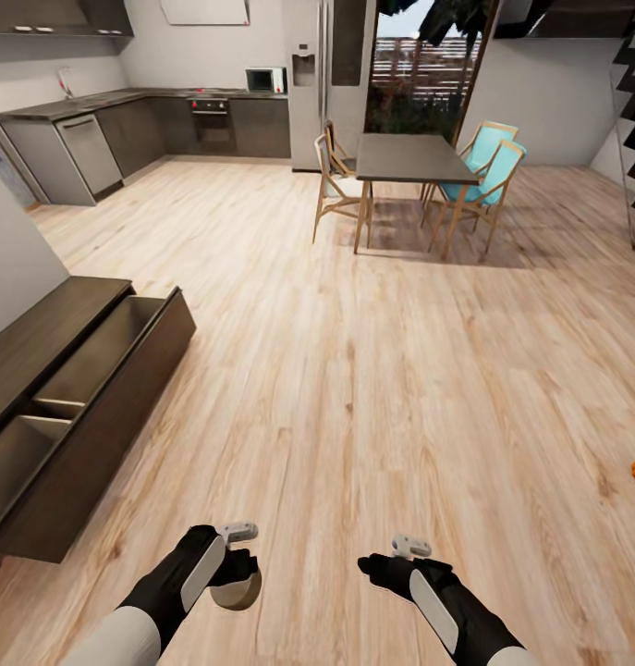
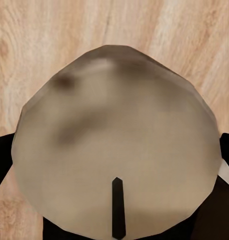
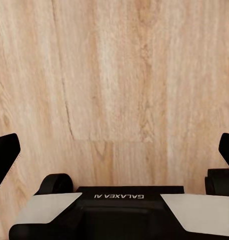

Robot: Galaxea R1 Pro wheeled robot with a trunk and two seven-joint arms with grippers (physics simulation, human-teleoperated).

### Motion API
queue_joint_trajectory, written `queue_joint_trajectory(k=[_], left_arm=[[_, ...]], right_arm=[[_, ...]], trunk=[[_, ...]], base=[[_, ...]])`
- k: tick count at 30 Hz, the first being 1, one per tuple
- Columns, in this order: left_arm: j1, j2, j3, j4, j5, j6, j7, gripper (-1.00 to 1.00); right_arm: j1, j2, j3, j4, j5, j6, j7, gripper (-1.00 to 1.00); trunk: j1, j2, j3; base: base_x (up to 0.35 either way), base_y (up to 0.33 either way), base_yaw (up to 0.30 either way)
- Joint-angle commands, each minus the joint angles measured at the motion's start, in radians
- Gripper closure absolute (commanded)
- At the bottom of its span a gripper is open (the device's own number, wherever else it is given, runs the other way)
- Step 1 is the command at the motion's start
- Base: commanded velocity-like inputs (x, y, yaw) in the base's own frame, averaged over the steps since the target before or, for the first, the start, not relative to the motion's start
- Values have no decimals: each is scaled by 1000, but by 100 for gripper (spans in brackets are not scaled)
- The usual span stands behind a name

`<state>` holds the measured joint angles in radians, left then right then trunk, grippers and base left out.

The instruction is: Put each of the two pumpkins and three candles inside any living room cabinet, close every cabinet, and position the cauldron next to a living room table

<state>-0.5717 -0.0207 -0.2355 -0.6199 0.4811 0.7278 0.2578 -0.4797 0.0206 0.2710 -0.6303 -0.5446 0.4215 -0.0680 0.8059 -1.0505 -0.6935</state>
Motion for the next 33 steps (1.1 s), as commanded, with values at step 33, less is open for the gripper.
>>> queue_joint_trajectory(k=[33], left_arm=[[0,1,-4,-1,11,2,9,100]], right_arm=[[0,-1,4,-2,-9,-29,-14,-100]], trunk=[[1,0,-1]], base=[[322,0,145]])
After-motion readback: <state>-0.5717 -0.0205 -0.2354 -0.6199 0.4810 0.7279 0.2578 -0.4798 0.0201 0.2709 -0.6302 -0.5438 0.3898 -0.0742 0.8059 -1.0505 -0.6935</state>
